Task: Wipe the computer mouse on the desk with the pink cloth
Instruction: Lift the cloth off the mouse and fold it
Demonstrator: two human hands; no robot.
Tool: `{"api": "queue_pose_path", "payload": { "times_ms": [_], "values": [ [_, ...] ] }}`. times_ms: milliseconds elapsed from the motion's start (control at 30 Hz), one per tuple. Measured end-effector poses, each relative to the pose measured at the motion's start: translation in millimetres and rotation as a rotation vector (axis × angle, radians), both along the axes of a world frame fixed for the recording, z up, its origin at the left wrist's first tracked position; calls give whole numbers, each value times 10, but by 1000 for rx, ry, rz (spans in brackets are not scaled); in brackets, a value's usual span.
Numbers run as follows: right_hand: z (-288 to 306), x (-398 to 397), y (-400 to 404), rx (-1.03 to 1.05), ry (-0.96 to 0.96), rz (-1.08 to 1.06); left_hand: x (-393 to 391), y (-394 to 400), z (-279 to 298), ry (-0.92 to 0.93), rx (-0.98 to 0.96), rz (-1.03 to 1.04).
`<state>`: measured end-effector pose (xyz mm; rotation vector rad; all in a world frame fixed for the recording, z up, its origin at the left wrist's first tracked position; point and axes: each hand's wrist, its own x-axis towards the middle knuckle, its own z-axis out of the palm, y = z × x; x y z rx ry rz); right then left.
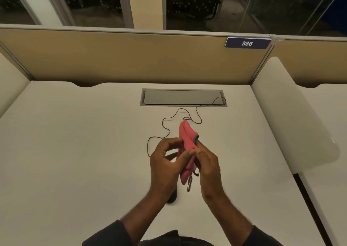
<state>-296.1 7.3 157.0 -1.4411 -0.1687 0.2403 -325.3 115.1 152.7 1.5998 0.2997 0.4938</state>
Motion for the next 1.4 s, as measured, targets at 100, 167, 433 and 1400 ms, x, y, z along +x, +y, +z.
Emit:
{"api": "queue_pose_path", "payload": {
  "times_ms": [100, 167, 433, 1400],
  "values": [
    [97, -74, 86, 41, 30, -60, 2, -6, 78, -12, 17, 47],
    [163, -96, 136, 29, 14, -106, -4, 10, 119, -32, 31, 50],
    [383, -96, 268, 7, -36, -245, -114, 196, 239, -115, 74, -52],
    [447, 290, 47, -198, -17, -232, 147, 1519, 139, 73, 34, -167]
  ]
}}
